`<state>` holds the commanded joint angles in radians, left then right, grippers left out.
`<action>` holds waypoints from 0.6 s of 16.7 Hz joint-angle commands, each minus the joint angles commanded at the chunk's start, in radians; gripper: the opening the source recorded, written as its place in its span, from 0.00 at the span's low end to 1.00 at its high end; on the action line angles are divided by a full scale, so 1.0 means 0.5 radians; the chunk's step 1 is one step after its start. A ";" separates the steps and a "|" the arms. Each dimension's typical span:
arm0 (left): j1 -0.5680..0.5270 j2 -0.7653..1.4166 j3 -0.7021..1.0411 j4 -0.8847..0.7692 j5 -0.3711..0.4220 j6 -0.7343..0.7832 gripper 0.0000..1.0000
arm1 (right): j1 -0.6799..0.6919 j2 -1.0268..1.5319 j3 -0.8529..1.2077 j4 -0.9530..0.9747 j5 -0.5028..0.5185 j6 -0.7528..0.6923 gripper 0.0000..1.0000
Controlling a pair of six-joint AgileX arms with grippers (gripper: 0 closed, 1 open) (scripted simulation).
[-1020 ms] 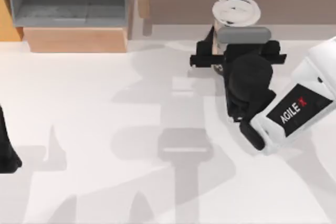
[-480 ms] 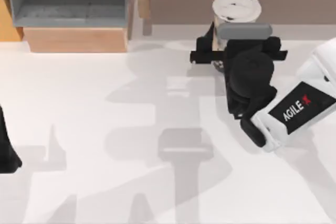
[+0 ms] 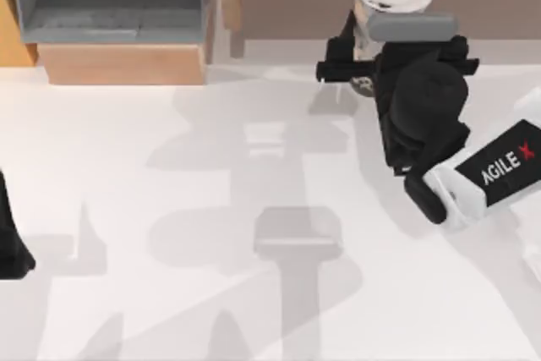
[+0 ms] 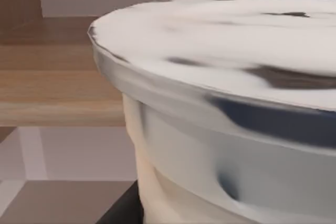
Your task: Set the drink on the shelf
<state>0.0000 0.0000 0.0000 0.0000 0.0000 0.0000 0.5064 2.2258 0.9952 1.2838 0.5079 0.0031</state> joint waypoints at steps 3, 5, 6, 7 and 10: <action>0.000 0.000 0.000 0.000 0.000 0.000 1.00 | -0.133 -0.158 -0.141 -0.101 -0.147 -0.001 0.00; 0.000 0.000 0.000 0.000 0.000 0.000 1.00 | -0.261 -0.276 -0.238 -0.196 -0.261 -0.002 0.00; 0.000 0.000 0.000 0.000 0.000 0.000 1.00 | -0.334 -0.337 -0.283 -0.249 -0.322 -0.002 0.00; 0.000 0.000 0.000 0.000 0.000 0.000 1.00 | -0.412 -0.398 -0.325 -0.306 -0.385 -0.003 0.00; 0.000 0.000 0.000 0.000 0.000 0.000 1.00 | -0.667 -0.578 -0.416 -0.494 -0.586 -0.005 0.00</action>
<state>0.0000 0.0000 0.0000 0.0000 0.0000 0.0000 0.1731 1.9370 0.7872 1.0368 0.2147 0.0007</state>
